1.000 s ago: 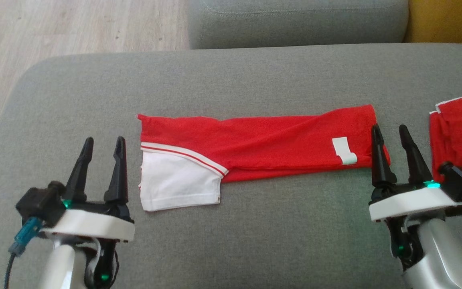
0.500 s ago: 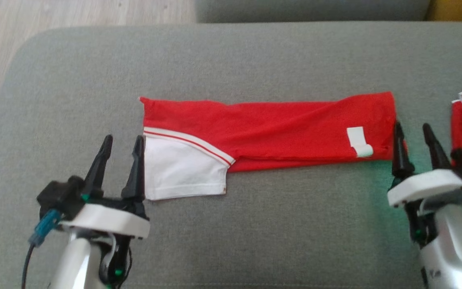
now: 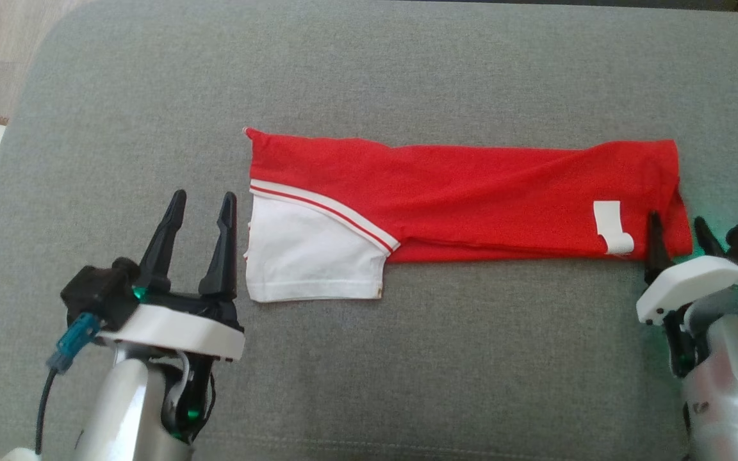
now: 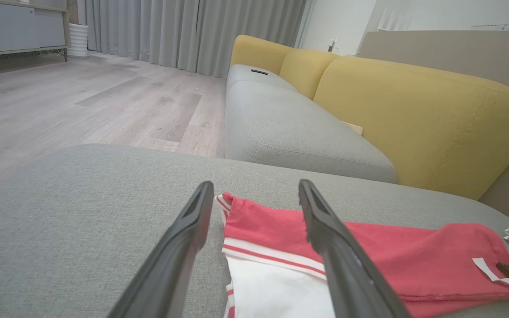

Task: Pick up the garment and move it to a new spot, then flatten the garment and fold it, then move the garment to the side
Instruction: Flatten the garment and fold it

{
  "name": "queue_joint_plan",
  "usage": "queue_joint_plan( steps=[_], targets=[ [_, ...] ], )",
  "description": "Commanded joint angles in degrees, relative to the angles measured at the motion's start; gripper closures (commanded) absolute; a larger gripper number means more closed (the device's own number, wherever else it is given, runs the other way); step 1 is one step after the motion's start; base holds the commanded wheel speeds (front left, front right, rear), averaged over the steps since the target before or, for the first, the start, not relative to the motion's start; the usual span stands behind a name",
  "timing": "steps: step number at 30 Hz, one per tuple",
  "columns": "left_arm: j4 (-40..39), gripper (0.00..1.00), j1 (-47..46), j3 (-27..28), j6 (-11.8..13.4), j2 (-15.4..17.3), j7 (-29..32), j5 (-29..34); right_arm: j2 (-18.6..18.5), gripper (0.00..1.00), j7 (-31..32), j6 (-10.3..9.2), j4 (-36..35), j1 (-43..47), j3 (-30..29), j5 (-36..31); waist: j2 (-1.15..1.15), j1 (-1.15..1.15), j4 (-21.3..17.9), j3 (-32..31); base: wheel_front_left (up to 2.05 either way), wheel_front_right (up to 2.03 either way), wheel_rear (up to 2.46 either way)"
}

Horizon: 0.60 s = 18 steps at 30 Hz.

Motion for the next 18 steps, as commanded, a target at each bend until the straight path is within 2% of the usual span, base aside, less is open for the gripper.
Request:
queue_joint_plan(
  steps=[1, 7, 8, 9, 10, 18],
  targets=[
    [-1.71, 0.00, -2.58, 1.77, -0.35, 0.65, -0.29, -0.34, 0.43, 0.00, 0.38, -0.05, 0.00, -1.91, 0.56, -0.81, 0.00, -0.01, 0.03, -0.06, 0.00, 0.00, 0.00],
    [-1.61, 0.00, -2.61, 1.75, -0.35, 0.59, -0.29, -0.20, 1.54, 0.00, 1.13, -0.05, 3.38, -3.19, 0.42, -0.35, 0.00, -0.01, -0.17, -0.19, 0.00, 0.00, 0.00],
    [-1.56, 0.00, -2.60, 1.75, -0.35, 0.57, -0.29, -0.21, 1.64, 0.08, 1.18, -0.05, 3.85, -3.38, 0.85, -0.17, 0.00, -0.01, -0.28, -0.28, 0.00, 0.00, 0.00],
    [-1.49, 0.00, -2.55, 1.77, -0.35, 0.55, -0.29, -0.24, 1.69, 0.46, 1.12, -0.05, 4.24, -3.53, 1.19, 0.02, 0.00, -0.01, -0.41, -0.40, 0.00, 0.00, 0.00],
    [-1.43, 0.00, -2.50, 1.74, -0.35, 0.54, -0.29, -0.26, 1.61, 1.00, 0.91, -0.05, 4.49, -3.68, 1.45, 0.22, 0.00, -0.01, -0.56, -0.52, 0.00, 0.00, 0.00],
    [-1.06, 0.00, -1.96, 1.54, -0.35, 0.64, -0.29, -0.33, -2.31, 1.00, -1.32, -0.05, 6.57, -3.98, -1.03, 0.39, 0.00, -0.01, -1.42, -1.95, 0.00, 0.00, 0.00]
  ],
)
